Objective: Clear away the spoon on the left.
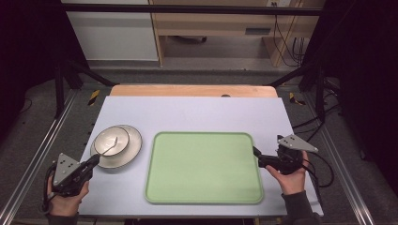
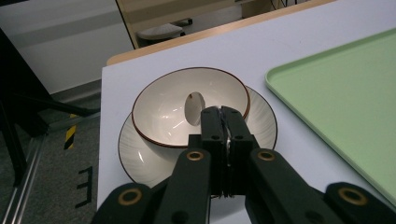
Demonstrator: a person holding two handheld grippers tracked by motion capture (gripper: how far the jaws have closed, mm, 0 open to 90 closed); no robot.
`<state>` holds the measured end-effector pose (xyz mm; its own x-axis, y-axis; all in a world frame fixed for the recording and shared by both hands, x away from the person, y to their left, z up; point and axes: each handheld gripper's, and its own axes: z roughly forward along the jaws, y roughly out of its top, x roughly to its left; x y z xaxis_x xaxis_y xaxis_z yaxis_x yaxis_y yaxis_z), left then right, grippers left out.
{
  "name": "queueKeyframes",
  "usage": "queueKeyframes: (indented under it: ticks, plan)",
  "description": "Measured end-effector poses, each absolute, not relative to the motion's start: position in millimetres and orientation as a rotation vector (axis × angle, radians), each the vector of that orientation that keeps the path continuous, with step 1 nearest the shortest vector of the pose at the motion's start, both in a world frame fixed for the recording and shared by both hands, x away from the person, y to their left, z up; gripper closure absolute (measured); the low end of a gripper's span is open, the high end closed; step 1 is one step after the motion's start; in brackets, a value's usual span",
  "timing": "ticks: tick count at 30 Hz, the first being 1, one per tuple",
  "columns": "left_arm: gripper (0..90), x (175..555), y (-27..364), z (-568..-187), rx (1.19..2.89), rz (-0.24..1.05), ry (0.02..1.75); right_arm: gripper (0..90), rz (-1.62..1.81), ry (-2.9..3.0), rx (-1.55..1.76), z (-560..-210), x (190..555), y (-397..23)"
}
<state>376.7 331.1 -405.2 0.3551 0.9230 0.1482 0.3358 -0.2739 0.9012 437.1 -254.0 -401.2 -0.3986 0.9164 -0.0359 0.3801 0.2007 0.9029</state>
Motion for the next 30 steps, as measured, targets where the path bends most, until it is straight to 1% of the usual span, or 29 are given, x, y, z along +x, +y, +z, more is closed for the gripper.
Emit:
queueKeyframes:
  ticks: [30]
  plan:
    - [88.8,359.8,329.5,-381.8,1.724,0.965,1.044,3.2,1.162,1.887,1.208,-401.3,437.2,-253.5]
